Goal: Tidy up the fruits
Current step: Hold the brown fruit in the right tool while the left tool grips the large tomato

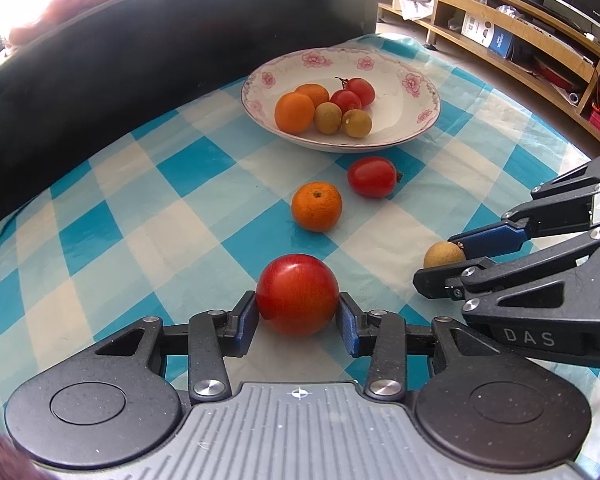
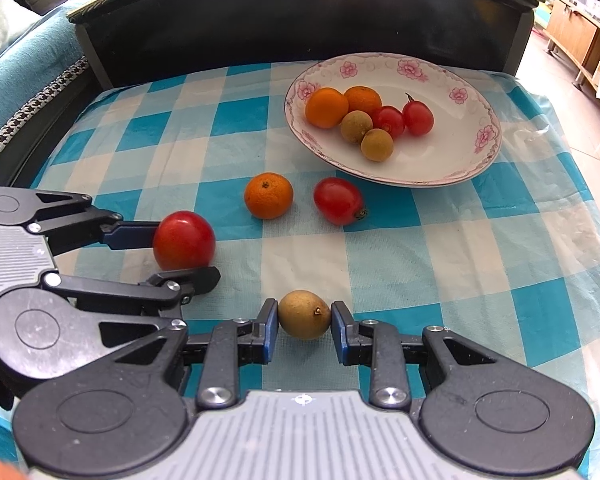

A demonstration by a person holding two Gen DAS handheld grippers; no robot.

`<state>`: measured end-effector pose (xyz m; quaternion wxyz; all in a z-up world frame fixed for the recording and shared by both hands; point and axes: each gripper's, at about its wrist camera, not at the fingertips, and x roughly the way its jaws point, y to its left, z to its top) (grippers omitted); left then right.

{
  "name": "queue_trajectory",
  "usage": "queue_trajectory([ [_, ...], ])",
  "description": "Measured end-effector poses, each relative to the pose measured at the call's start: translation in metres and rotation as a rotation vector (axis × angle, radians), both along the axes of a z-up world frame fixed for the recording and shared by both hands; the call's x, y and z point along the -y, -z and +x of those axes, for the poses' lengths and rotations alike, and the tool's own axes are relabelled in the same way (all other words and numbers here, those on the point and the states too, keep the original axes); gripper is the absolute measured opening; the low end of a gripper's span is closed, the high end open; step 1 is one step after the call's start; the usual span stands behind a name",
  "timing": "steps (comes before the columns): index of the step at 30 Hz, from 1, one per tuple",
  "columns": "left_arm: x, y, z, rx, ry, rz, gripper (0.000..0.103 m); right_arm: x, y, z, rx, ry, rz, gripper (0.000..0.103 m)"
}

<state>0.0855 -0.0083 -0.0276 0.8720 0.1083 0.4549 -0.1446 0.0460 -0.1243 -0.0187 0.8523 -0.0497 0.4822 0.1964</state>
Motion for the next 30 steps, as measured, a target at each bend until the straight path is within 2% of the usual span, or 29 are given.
queue_trajectory([
  [30, 0.007, -0.009, -0.002, 0.021, 0.002, 0.018, 0.05, 0.006, -0.012, -0.001, 0.024, 0.024, 0.002, 0.032],
])
